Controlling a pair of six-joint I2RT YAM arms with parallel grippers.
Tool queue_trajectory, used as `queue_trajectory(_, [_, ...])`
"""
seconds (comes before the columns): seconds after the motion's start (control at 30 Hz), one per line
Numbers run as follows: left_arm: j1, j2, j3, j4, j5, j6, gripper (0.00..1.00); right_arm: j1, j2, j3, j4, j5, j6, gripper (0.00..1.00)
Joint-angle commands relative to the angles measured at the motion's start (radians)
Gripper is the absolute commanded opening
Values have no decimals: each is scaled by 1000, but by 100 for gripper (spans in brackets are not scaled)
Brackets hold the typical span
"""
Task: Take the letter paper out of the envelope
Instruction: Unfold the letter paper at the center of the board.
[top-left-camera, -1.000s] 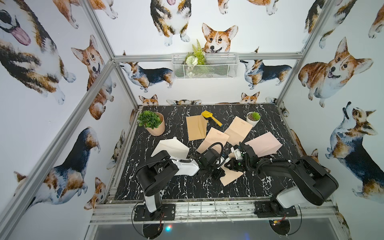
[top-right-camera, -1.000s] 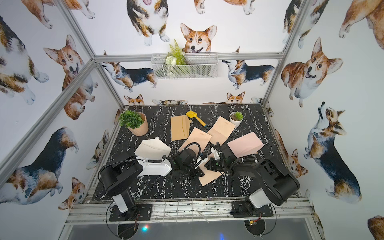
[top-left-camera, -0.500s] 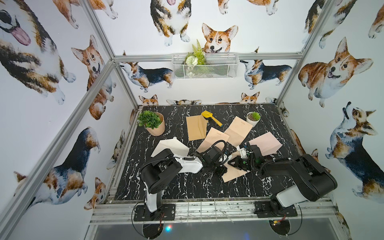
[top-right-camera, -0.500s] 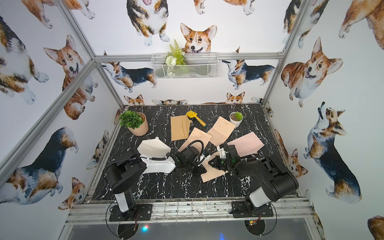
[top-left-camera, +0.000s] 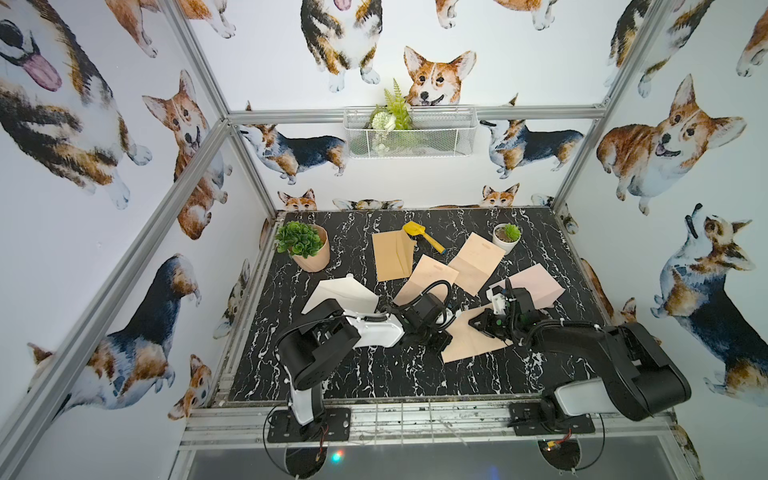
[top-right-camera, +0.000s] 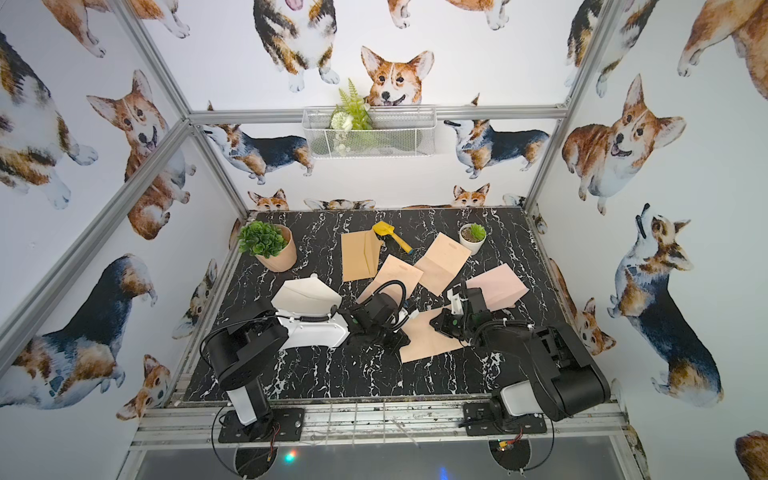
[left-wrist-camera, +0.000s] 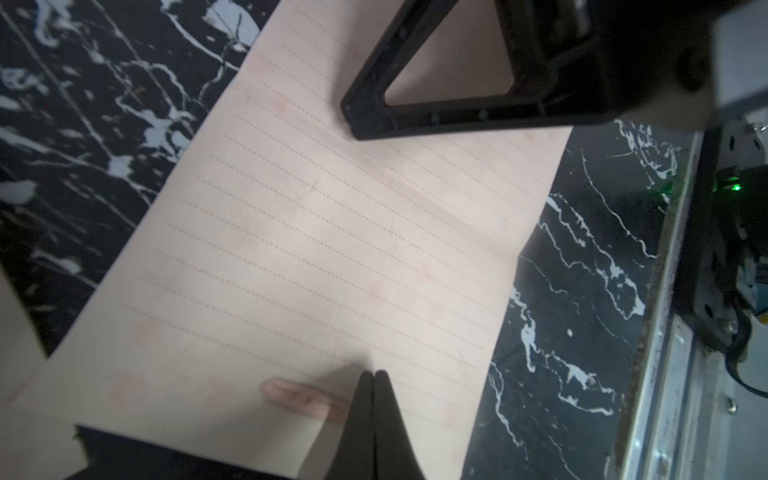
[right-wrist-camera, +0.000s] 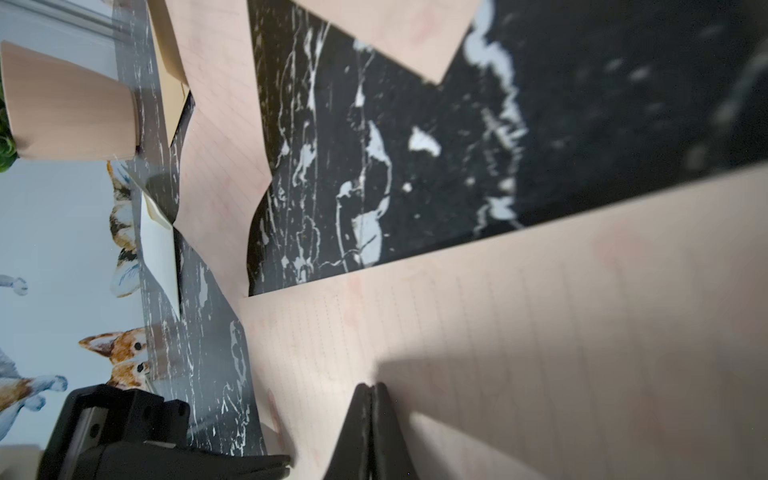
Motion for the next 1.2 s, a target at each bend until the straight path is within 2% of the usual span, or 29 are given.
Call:
queue_trajectory(0.0, [2,-3,-5,-131,-78,18,0,-37,-45,-29,-63,-1,5,9])
queue_trajectory(0.33, [8,-26,-22,-122,-102,9,0,-43,8,-11,-73,-28,13,12])
queue_trajectory(0.47, [8,-34,-22,-121,-109,8,0,-43,-14,-5,-96,-16,19,14])
queue_trajectory(0.6, [11,-43,-22,-122,-122,7,0,-44,-105,7,-166,-13,25,17])
queue_trajectory(0.8, [11,-53,-22,-124,-140,3,0,-45,-343,20,-349,116,-5,23])
queue_trajectory(0.93, [11,-71,-65,-112,-158,-3,0,-45,-455,-6,-383,124,0,26])
queue_trajectory(1.17, [11,-127,-109,-62,-165,-4,0,-45,-445,-33,-385,123,7,32])
